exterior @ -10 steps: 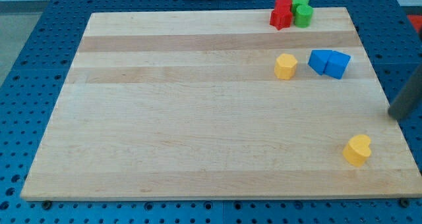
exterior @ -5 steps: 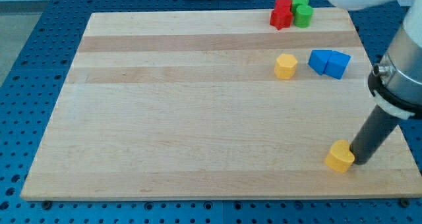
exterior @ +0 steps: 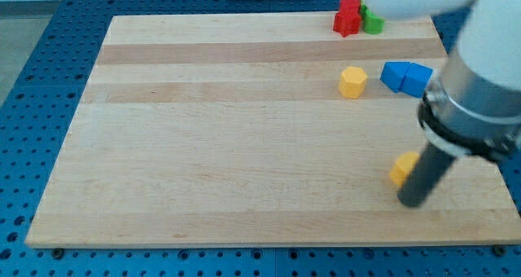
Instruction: Move the yellow blocks to the bottom left of the blue blocks
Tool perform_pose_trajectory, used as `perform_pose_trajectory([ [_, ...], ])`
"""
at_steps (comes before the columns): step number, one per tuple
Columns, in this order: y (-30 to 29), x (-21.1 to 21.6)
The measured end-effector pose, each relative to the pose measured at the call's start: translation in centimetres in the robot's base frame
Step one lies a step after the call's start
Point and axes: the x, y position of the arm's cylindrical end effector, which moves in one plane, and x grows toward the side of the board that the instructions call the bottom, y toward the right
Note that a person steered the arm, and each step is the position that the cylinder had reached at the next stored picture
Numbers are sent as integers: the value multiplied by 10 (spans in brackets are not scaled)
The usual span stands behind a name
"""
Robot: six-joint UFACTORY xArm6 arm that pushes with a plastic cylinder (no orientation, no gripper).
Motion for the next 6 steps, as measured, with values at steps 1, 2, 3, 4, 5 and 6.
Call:
perform_pose_trajectory([
  [1,-3,-49],
  [2,-5,-25],
  [3,-5,-26],
  [4,-1,-66],
  [5,-1,-91],
  [6,-5,-72],
])
